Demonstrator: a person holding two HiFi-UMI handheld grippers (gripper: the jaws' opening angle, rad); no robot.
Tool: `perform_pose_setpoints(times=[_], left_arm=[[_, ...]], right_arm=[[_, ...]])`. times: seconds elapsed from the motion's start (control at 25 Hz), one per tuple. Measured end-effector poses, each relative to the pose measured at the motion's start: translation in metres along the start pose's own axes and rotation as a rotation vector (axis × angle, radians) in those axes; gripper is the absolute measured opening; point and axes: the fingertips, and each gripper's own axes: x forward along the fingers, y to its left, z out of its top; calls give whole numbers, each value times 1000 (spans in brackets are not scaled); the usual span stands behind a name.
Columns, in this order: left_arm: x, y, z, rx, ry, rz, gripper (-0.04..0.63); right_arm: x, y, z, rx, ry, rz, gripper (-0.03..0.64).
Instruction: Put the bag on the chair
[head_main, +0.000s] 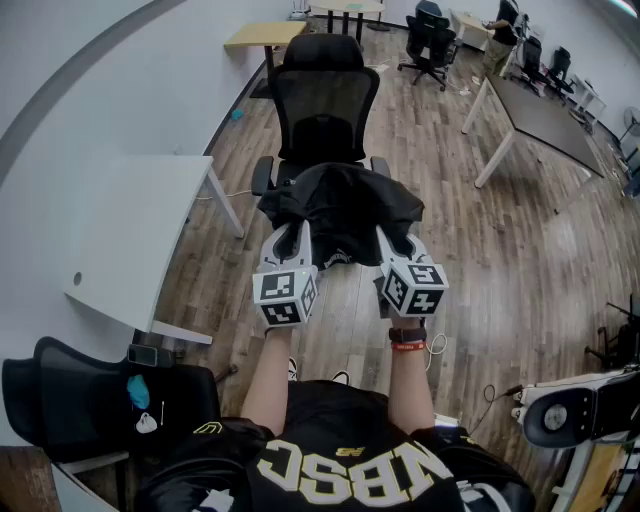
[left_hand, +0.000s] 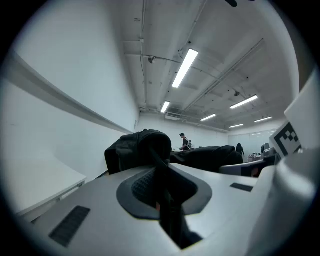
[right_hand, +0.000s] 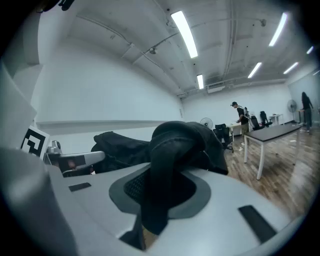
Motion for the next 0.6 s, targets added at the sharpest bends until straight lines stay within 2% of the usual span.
perform_pose_setpoints(times=[0.32,0.6], left_arm=[[-7,-24,-7,10,-3,6,48],[10,-15,-7,18,-5,9,48]], right_arm=[[-16,-19,-4,-2,-13,13,75],[4,-25,-8,43,-8,31,77]])
